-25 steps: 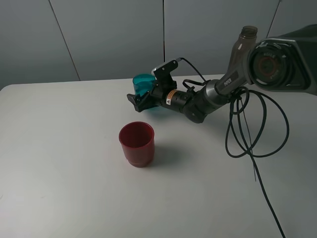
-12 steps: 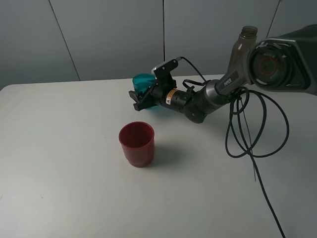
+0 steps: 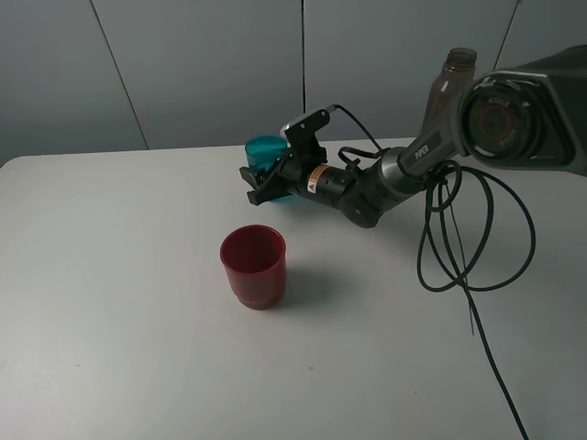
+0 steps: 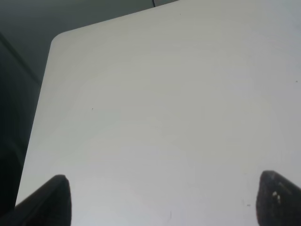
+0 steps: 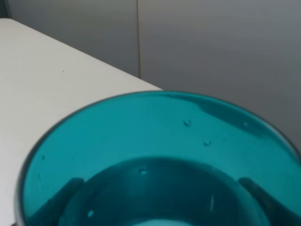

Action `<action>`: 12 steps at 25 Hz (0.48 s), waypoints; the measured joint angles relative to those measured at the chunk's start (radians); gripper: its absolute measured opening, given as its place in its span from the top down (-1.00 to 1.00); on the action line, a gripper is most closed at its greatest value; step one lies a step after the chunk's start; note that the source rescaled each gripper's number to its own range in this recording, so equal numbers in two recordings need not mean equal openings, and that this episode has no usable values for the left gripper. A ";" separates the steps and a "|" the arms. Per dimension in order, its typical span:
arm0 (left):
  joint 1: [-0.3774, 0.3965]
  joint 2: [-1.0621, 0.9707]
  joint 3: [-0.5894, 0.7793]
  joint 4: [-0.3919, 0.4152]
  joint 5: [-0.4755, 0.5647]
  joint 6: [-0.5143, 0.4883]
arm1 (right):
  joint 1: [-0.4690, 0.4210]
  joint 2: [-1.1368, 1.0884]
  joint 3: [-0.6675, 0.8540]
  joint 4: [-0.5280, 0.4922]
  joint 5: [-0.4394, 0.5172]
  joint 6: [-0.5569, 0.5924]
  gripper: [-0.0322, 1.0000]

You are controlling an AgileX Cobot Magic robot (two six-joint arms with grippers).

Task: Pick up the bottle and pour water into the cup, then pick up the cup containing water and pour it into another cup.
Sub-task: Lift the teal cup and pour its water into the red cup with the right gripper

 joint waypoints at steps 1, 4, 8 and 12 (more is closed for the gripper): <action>0.000 0.000 0.000 0.000 0.000 0.000 | 0.000 0.000 0.000 -0.002 0.004 0.000 0.87; 0.000 0.000 0.000 0.000 0.000 0.000 | 0.000 -0.011 0.000 -0.021 0.033 0.000 0.87; 0.000 0.000 0.000 0.000 0.000 0.000 | 0.000 -0.039 0.000 -0.087 0.069 0.004 0.87; 0.000 0.000 0.000 0.000 0.000 0.000 | 0.000 -0.091 0.032 -0.117 0.071 0.008 0.87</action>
